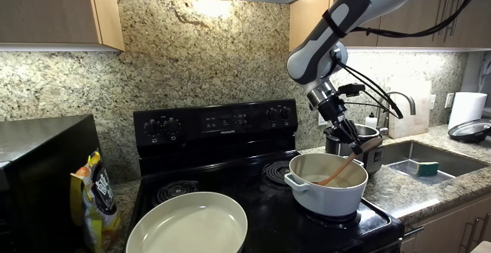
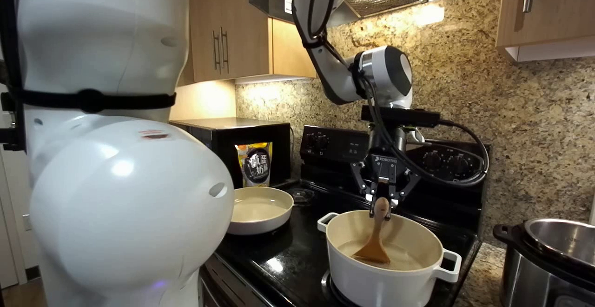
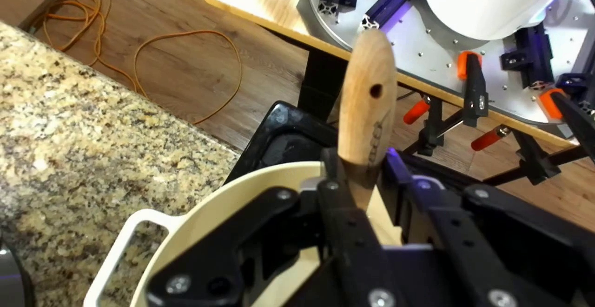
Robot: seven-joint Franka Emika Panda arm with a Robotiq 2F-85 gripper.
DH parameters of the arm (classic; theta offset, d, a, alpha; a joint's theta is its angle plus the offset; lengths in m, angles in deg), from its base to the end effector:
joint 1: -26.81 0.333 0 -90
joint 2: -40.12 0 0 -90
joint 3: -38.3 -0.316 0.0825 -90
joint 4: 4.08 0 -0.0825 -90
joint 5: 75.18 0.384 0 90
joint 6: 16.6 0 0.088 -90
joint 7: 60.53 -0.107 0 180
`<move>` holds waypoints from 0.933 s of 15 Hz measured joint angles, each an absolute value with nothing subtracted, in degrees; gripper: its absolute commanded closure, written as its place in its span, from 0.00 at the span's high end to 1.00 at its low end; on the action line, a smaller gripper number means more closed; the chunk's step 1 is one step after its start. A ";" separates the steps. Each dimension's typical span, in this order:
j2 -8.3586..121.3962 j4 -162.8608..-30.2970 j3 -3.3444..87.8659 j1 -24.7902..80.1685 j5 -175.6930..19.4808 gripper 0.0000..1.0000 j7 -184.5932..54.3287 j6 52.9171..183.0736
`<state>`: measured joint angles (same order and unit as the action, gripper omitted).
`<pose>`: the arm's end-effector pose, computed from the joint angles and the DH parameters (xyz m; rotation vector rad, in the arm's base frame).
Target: Use the wooden spatula to stir the water in the pot.
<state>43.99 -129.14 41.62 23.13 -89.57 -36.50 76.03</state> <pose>0.4572 -0.0818 0.3299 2.8503 0.5634 -1.0150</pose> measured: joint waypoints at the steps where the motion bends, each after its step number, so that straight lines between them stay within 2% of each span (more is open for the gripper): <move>1: 44.20 -128.87 41.77 23.05 -89.39 0.06 -36.30 76.91; 14: 46.19 -128.37 44.50 20.66 -89.49 0.06 -36.12 78.05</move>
<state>46.19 -128.37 44.50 20.66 -89.49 -36.12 78.05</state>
